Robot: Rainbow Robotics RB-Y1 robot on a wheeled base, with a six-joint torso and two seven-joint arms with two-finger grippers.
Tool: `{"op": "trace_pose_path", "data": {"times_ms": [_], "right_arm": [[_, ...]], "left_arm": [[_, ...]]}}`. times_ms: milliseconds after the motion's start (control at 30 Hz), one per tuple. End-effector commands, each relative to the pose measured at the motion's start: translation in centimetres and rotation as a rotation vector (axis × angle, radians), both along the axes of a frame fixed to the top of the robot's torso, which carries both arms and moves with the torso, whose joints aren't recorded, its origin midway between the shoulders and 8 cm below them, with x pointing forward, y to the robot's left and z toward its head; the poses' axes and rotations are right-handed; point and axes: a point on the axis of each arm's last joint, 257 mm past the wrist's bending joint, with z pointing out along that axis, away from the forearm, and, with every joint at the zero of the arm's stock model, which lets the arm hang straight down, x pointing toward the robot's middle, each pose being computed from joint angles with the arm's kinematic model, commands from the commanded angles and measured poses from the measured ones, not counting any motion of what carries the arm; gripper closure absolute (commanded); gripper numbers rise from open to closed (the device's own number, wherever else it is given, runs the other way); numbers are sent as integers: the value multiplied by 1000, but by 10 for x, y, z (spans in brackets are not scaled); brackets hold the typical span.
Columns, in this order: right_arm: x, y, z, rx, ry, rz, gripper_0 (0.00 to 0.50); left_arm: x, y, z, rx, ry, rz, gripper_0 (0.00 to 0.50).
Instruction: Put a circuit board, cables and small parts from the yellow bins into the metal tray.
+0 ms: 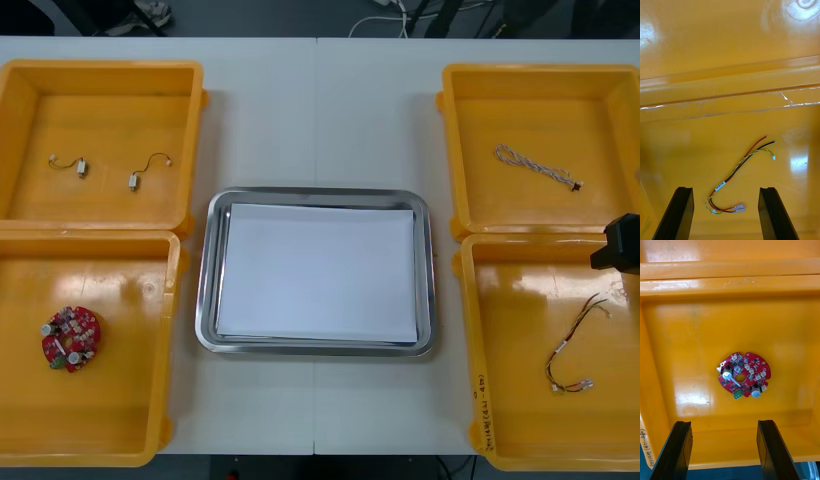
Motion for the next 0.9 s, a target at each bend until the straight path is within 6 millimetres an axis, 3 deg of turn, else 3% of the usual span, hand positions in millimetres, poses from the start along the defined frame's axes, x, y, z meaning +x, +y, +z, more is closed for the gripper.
{"op": "trace_pose_path", "data": {"times_ms": [33,800,900], "right_arm": [[2,-16,20,-28,-37,-29,0],[2,-16,20,-28,-37,-29,0],[5,-21,28,-38,-56,-38,0]], "left_arm": [[-6,11,11,55,-1,-6,0],[-6,11,11,55,-1,-6,0],[-6,11,11,55,-1,-6,0]]}}
